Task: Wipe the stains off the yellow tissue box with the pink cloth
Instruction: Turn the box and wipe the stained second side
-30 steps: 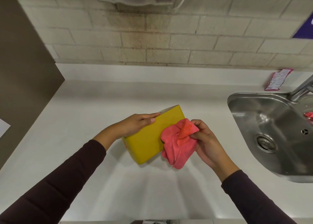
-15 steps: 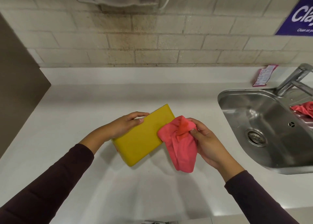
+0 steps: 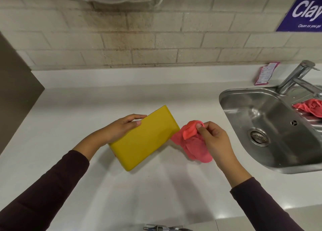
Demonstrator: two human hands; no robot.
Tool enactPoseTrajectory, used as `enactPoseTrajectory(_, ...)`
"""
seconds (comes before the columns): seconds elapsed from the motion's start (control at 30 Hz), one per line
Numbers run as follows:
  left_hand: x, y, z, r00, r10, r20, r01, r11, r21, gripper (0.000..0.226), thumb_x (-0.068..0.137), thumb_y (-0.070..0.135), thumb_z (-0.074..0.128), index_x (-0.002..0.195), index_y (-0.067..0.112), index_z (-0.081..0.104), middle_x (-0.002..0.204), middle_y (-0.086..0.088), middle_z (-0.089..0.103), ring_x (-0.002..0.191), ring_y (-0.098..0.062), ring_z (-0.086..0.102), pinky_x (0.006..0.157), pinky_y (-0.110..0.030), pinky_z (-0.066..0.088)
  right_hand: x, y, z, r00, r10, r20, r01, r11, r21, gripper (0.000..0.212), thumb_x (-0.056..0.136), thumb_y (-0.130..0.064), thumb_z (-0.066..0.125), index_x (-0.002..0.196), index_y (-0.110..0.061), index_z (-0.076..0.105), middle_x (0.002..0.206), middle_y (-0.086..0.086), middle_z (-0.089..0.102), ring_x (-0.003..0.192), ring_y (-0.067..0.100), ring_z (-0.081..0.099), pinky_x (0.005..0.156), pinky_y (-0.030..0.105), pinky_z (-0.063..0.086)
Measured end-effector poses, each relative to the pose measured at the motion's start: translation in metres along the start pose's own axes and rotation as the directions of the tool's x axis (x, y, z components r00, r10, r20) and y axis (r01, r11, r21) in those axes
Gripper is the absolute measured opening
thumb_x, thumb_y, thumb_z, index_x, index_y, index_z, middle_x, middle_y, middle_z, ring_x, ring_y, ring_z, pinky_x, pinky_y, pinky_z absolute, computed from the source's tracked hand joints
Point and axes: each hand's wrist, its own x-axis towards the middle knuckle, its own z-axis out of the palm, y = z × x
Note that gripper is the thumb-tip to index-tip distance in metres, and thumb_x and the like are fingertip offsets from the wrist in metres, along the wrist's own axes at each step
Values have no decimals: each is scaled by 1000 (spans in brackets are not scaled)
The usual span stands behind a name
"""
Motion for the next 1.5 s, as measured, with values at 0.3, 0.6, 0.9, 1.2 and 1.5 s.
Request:
enactPoseTrajectory(0.3, 0, -1, 1, 1000, 5, 7, -5, 1000, -21, 26, 96, 36, 40, 117, 47, 49, 110, 25, 54, 96, 2, 56, 71, -17, 45, -3, 19, -14, 997, 78, -12, -79, 995, -65, 37, 93, -21, 54, 75, 10, 61, 67, 25, 56, 64, 18, 50, 55, 20, 37)
enactPoseTrajectory(0.6, 3, -7, 1, 1000, -2, 6, 2, 1000, -3, 24, 94, 40, 40, 109, 55, 50, 111, 24, 55, 98, -2, 57, 73, -21, 46, 4, 86, -13, 901, 433, 34, -341, 753, -563, 52, 92, -39, 54, 58, 0, 54, 56, 11, 51, 60, 25, 52, 58, 29, 39)
enactPoseTrajectory(0.9, 12, -2, -1, 997, -71, 19, 70, 996, 51, 23, 97, 34, 39, 103, 54, 48, 107, 18, 57, 92, -8, 59, 67, -24, 46, 2, 67, -23, 985, -94, -144, -47, 659, -750, 35, 90, -45, 49, 72, -15, 46, 65, -1, 54, 56, 22, 48, 51, 29, 29)
enactPoseTrajectory(1.2, 47, 18, 13, 982, -95, -163, 151, 913, 378, 49, 77, 76, 36, 83, 28, 43, 81, 4, 53, 73, -13, 51, 59, -30, 36, -33, 102, -7, 933, -110, 342, 342, 564, -752, 61, 59, -37, 82, 111, -13, 60, 123, 9, 53, 107, 33, 51, 77, 41, 46)
enactPoseTrajectory(1.5, 66, 46, 45, 927, -239, -290, 350, 829, 436, 107, 69, 84, 36, 136, 1, 30, 131, -16, 52, 94, -28, 52, 59, -30, 32, -13, 104, 13, 968, -111, 226, 250, 547, -799, 37, 69, -20, 71, 101, -4, 65, 99, 12, 63, 100, 37, 55, 92, 48, 38)
